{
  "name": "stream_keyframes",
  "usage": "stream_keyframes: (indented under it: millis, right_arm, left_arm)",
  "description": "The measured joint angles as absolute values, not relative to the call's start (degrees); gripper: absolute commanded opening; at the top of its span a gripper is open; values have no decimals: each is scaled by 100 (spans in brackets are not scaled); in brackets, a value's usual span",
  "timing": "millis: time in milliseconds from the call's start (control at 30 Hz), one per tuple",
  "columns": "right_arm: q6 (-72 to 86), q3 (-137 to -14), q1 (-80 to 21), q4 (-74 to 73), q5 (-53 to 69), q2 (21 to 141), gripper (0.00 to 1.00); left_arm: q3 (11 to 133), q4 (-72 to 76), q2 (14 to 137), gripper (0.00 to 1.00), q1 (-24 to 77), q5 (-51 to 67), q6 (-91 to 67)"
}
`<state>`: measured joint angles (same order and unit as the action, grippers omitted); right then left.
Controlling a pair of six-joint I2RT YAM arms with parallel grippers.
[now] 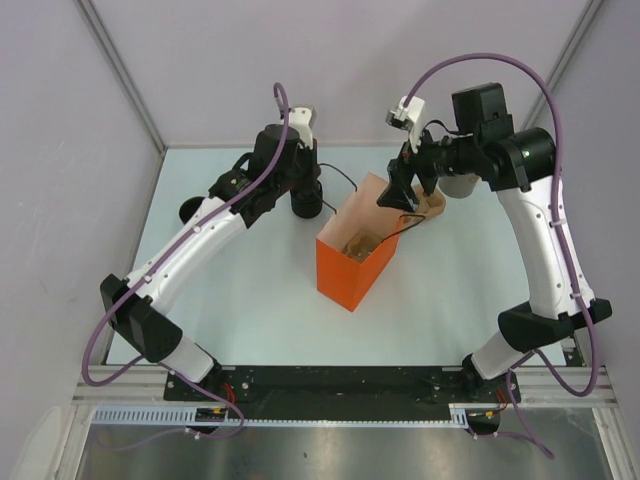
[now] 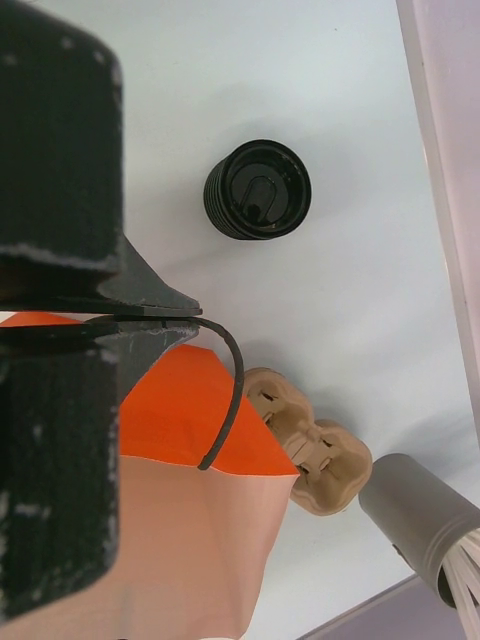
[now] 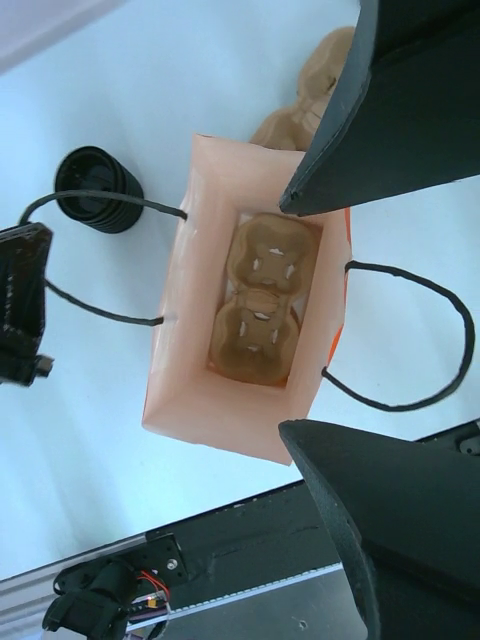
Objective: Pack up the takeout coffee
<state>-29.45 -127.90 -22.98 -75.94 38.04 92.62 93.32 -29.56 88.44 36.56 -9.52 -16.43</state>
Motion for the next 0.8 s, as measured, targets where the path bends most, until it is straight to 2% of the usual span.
stream_keyframes:
  millis: [167,467,800]
  right_arm:
    - [-3030,-12661,-2255,-7474,3817,9008,100]
    - [-3459,-12567,-2178,-7640,3741,8917,100]
    - [-4571,-11030,-2104,-7743,3704,7411,100]
  left_arm:
    - [9330,-2917,8844,0,3656,-860,-1632]
    - [9275,-2875,8838,0,3656,-834,-1553]
    - [9268,-2849,8818,0,3656,-744,-1435]
